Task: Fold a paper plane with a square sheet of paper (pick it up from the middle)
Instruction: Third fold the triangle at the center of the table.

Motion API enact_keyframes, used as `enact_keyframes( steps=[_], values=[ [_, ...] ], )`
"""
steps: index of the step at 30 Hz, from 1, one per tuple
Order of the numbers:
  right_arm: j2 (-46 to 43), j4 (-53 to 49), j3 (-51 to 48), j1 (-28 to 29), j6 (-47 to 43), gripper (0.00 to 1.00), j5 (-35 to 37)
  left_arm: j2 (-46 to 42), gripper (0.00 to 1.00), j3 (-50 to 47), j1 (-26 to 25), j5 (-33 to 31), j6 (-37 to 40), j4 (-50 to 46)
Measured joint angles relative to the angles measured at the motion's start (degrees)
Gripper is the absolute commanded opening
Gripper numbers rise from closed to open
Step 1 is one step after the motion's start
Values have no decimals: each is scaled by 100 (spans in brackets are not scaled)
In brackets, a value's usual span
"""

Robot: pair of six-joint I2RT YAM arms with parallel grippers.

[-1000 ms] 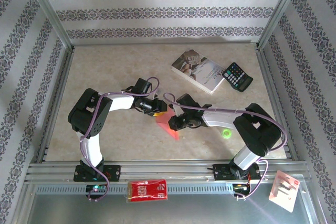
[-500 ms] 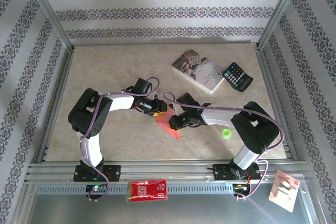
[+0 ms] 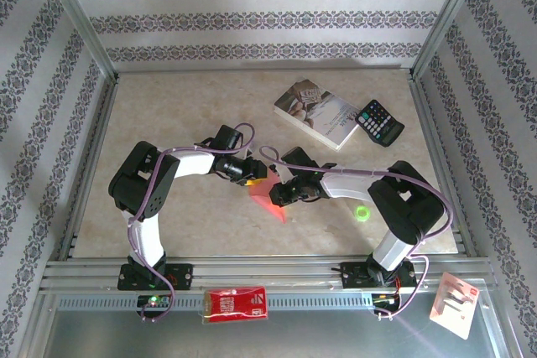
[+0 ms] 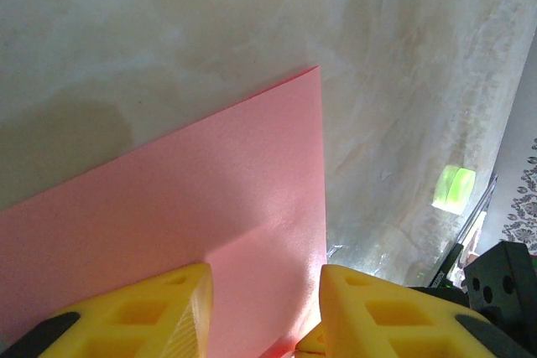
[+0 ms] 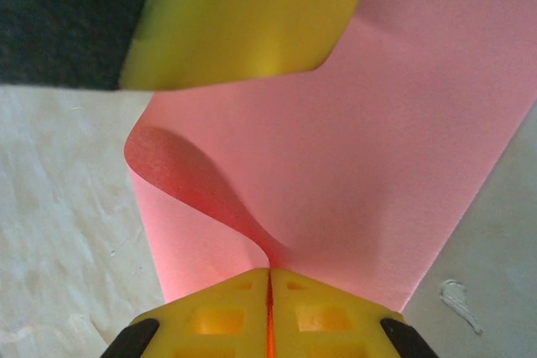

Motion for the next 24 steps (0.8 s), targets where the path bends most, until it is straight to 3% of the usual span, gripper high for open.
enact_keyframes(
  steps=[24],
  values=[
    [15,-70,57,-76,-26,8,-2,0,38,0,0,0,0,0]
  ],
)
